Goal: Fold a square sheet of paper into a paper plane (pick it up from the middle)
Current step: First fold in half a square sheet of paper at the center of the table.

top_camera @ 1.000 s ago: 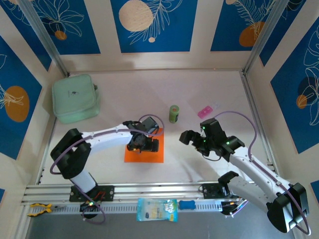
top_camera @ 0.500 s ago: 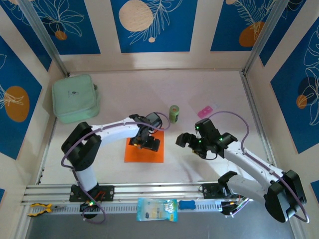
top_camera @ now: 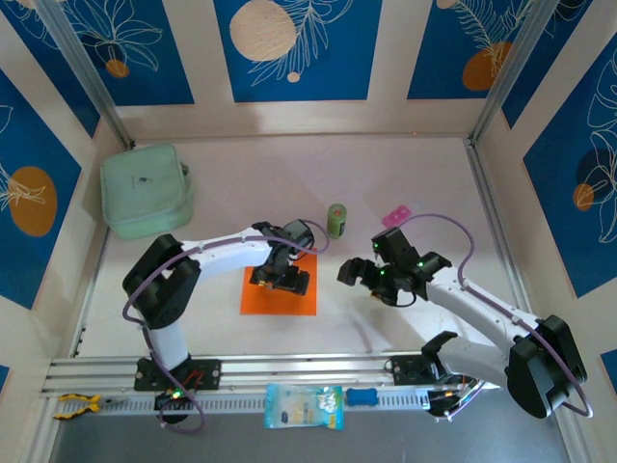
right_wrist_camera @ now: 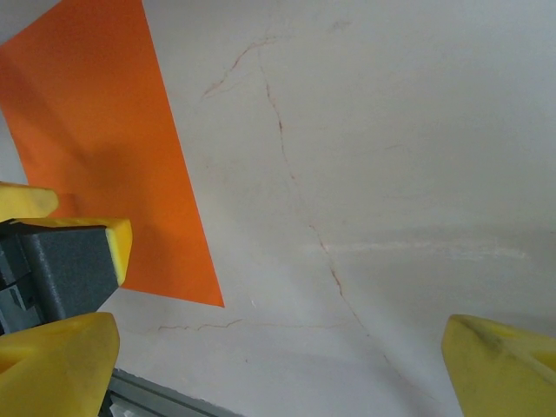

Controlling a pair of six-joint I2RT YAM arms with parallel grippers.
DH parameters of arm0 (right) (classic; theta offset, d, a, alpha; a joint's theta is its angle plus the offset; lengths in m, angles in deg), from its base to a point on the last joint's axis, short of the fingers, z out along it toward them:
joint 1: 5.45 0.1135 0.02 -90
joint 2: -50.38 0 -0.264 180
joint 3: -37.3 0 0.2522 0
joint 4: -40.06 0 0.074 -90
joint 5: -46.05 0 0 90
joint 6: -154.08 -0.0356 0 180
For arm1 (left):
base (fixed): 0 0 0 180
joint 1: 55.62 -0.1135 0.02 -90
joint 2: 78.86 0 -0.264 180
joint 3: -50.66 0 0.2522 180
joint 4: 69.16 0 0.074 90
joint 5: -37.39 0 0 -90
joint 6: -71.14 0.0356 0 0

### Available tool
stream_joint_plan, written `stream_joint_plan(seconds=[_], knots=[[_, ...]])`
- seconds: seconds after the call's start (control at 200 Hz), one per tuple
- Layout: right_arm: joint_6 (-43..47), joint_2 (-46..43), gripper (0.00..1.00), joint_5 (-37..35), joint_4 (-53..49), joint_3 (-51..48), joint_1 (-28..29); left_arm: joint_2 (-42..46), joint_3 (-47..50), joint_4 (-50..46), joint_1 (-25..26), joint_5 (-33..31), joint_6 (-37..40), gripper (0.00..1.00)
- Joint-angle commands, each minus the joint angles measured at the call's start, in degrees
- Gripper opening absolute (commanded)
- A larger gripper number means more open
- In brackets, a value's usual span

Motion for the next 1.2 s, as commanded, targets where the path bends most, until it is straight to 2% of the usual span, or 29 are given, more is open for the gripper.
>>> stream_joint_plan(seconds=[0.0, 0.34, 0.535, 1.195], knots=[[0.93, 0.41, 0.96, 1.87, -1.62, 2.43, 0.52, -0.37, -0.64, -1.11, -1.31, 0.44, -1.73, 0.94], [1.11, 2.36, 0.96, 2.3, -0.62, 3.46, 1.36, -1.17, -2.04, -0.4, -4.23, -1.1, -3.86, 0.95], [0.34, 2.69, 0.96, 1.87, -0.14, 3.04, 2.29, -2.42, -1.41, 1.57, -4.1, 1.36, -4.67, 0.94], [0.05, 3.16, 0.96, 2.0, 0.53, 2.29, 2.57, -5.74, 0.65, 3.08, -4.11, 0.55, -6.08, 0.94]])
